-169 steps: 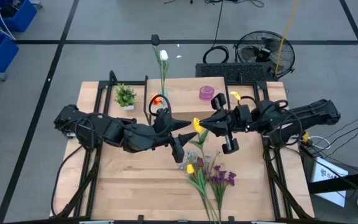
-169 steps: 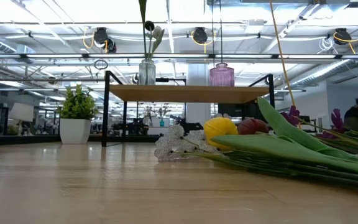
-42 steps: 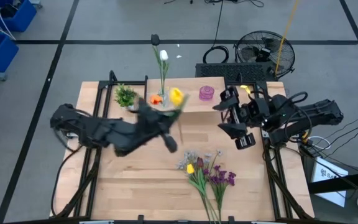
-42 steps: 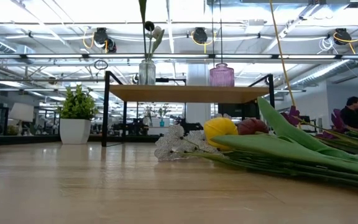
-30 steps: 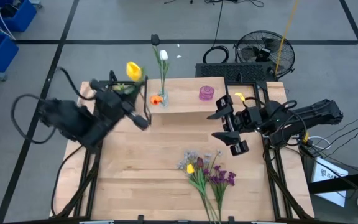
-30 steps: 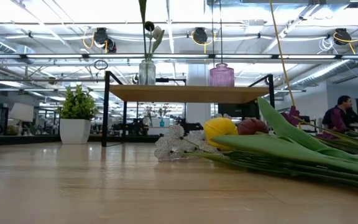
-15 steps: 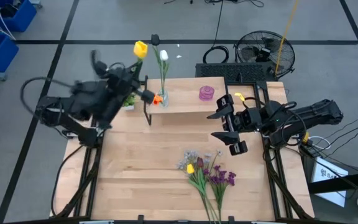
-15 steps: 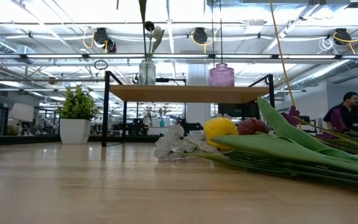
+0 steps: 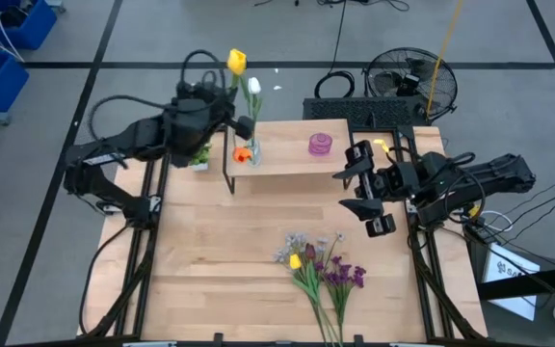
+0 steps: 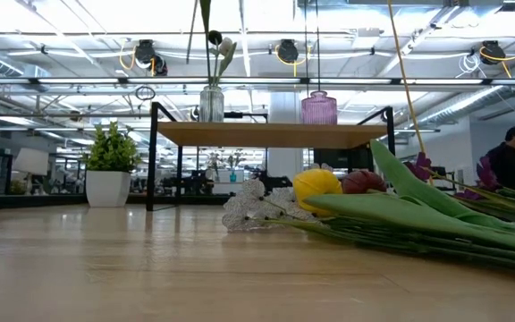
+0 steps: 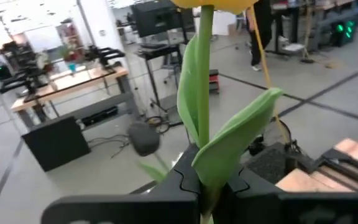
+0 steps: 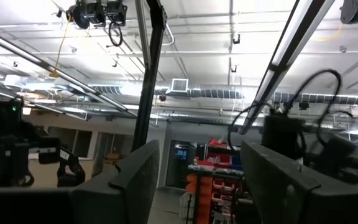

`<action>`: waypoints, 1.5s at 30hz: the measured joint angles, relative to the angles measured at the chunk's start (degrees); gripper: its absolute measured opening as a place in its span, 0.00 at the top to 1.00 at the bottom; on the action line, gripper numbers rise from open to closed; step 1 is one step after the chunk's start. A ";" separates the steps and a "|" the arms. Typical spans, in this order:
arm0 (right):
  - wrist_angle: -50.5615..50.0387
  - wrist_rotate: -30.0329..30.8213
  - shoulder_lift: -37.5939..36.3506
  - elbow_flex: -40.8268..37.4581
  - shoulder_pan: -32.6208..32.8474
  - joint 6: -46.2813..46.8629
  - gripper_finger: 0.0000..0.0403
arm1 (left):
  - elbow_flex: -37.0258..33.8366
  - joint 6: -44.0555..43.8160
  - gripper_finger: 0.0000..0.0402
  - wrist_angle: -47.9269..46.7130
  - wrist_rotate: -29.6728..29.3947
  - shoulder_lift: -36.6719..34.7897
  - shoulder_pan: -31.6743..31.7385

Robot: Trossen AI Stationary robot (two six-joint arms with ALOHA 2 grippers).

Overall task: Pick and place flowers into a vace then onto a shelf
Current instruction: Put the yellow tulip into the white vase

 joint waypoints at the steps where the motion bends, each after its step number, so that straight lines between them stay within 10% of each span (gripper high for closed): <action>1: -0.30 -0.05 -0.30 0.00 0.00 0.00 0.46 | -1.05 1.09 0.98 1.29 1.39 0.04 0.70; 13: -6.78 -0.11 -3.32 0.00 0.00 -2.48 0.46 | -12.92 5.71 0.97 20.24 14.21 -1.80 7.63; 45: -7.06 0.02 -3.32 0.00 0.00 -4.30 0.46 | -20.59 -4.21 0.90 12.40 17.96 -0.80 8.71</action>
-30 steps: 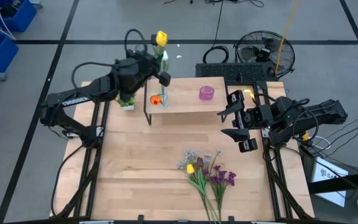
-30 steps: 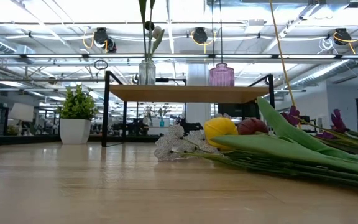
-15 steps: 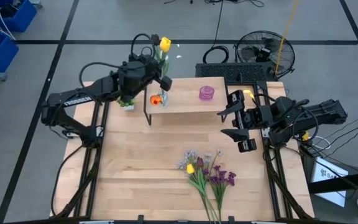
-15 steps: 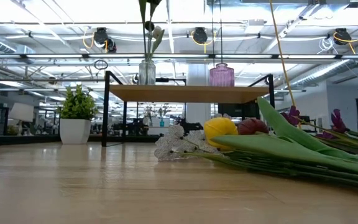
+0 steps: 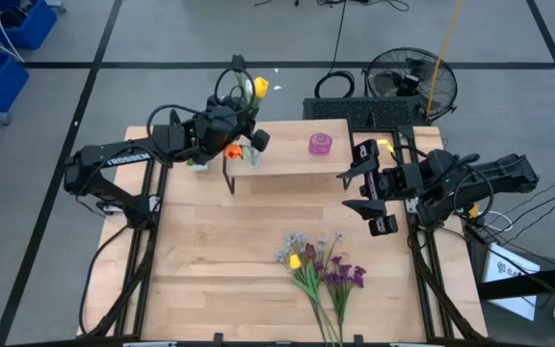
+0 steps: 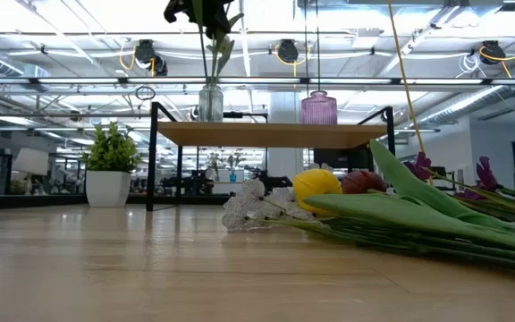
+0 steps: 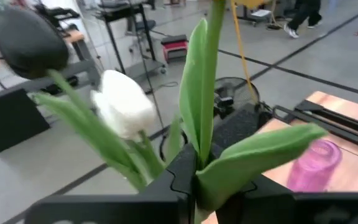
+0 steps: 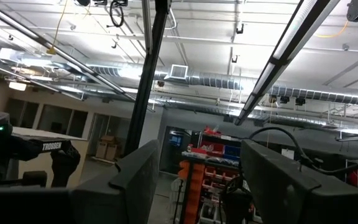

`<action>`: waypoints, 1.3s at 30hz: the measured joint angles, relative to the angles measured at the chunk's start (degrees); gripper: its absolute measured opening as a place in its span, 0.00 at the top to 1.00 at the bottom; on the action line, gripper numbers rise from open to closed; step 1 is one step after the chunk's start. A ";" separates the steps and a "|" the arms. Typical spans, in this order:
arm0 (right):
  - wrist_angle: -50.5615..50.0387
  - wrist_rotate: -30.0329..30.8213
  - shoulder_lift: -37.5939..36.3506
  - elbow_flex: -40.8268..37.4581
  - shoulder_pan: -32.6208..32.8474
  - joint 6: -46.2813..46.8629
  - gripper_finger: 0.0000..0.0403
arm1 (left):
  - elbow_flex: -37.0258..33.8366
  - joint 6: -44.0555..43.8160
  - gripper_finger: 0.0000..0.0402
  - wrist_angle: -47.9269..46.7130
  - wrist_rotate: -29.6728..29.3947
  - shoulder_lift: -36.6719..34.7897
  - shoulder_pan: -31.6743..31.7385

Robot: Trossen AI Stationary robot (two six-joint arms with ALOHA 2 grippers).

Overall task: Pick and place flowers into a vace then onto a shelf
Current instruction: Put the yellow tulip into the white vase, then put the yellow tulip into the purple vase

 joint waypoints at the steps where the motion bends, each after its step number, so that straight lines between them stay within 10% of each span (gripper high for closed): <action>1: 0.01 0.00 0.00 0.00 0.00 -0.01 0.46 | -0.17 -0.40 0.90 -0.02 0.68 0.00 0.00; 10: -0.01 0.01 0.00 0.00 -0.01 -1.44 0.46 | -0.34 1.33 0.87 -0.30 0.73 0.02 -0.20; 27: -0.19 0.02 0.02 0.00 0.00 -2.15 0.46 | -0.36 14.56 0.46 12.50 0.49 0.02 1.44; 39: -1.61 0.09 0.00 0.00 -0.04 -3.01 0.46 | 1.85 24.87 0.42 25.93 -0.12 -2.85 0.99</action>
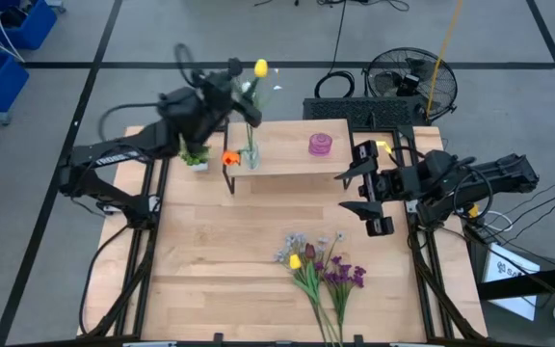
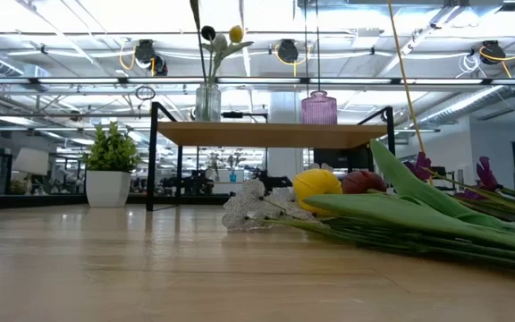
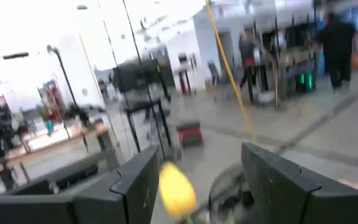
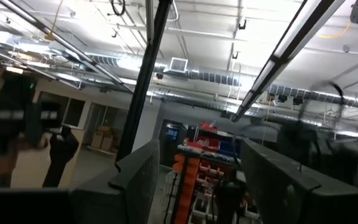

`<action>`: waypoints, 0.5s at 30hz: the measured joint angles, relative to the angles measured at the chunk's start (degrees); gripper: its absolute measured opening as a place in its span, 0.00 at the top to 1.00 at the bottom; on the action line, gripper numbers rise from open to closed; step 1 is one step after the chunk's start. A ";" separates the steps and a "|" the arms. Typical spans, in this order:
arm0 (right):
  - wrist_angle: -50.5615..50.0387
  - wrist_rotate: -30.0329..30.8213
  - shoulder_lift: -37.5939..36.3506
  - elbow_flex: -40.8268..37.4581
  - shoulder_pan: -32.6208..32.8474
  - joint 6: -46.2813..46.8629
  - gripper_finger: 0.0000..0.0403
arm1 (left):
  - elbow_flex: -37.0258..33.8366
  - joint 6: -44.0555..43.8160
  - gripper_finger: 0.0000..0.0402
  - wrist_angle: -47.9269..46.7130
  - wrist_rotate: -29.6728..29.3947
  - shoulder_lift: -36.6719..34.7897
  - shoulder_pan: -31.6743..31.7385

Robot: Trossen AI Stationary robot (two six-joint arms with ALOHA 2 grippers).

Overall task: Pick and place flowers into a vace then onto a shelf
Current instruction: Put the yellow tulip into the purple vase

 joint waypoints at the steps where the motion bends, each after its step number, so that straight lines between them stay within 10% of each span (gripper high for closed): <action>1: -0.71 0.26 -0.08 0.00 -0.04 0.00 0.46 | 1.29 0.60 0.42 0.73 0.01 -0.16 -0.41; 15: -44.49 10.49 -2.68 0.02 -0.23 15.69 0.46 | 18.48 -2.15 0.42 -12.95 2.54 -2.52 -16.38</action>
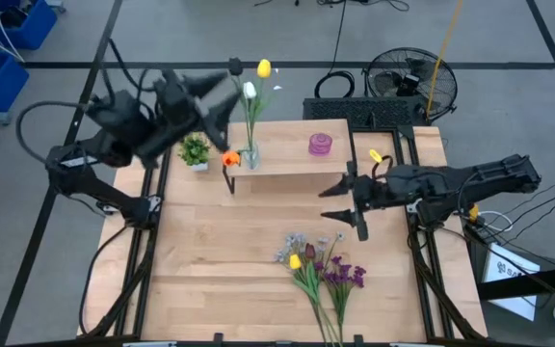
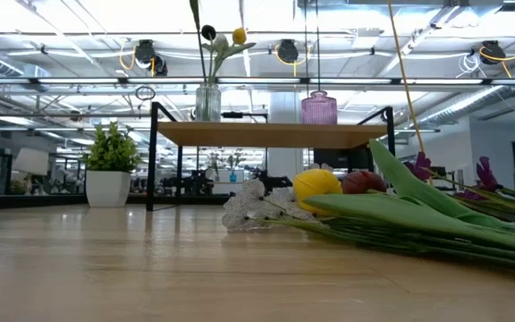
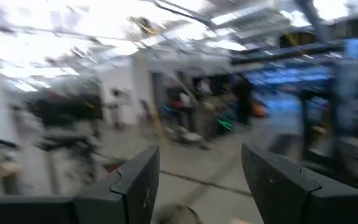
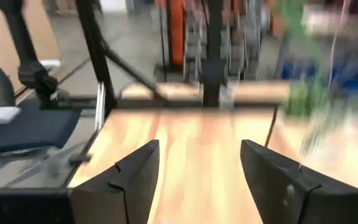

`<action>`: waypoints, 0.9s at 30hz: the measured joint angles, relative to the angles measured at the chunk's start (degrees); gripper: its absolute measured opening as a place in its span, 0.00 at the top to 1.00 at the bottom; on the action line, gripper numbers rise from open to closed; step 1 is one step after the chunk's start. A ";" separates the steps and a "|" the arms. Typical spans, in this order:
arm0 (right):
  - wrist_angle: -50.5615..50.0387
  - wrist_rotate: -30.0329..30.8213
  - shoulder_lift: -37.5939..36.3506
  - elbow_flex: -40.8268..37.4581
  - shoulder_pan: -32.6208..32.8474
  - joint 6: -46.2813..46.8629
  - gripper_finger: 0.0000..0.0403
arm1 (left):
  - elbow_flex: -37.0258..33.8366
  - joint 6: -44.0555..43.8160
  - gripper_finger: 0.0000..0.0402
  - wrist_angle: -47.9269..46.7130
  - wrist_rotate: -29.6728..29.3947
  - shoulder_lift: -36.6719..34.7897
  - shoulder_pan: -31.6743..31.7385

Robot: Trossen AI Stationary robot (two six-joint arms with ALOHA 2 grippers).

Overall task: Pick and place flowers into a vace then onto a shelf
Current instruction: Put the yellow tulip into the purple vase

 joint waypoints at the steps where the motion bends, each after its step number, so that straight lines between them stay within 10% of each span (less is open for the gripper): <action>1: -2.66 0.02 0.06 0.00 -0.20 3.32 0.46 | 0.37 -1.96 0.42 -2.44 -0.04 0.06 -1.53; 9: -20.19 -1.18 0.14 0.00 -0.84 14.28 0.46 | 0.63 -18.32 0.42 -14.27 0.79 1.06 -13.75; 17: -38.61 -16.24 2.48 0.00 7.53 35.24 0.48 | 0.61 -30.42 0.42 -17.34 6.96 5.03 -23.36; 27: -32.91 -21.27 8.44 -5.65 20.87 71.43 0.52 | 0.59 -42.22 0.42 -24.27 5.81 13.70 -27.47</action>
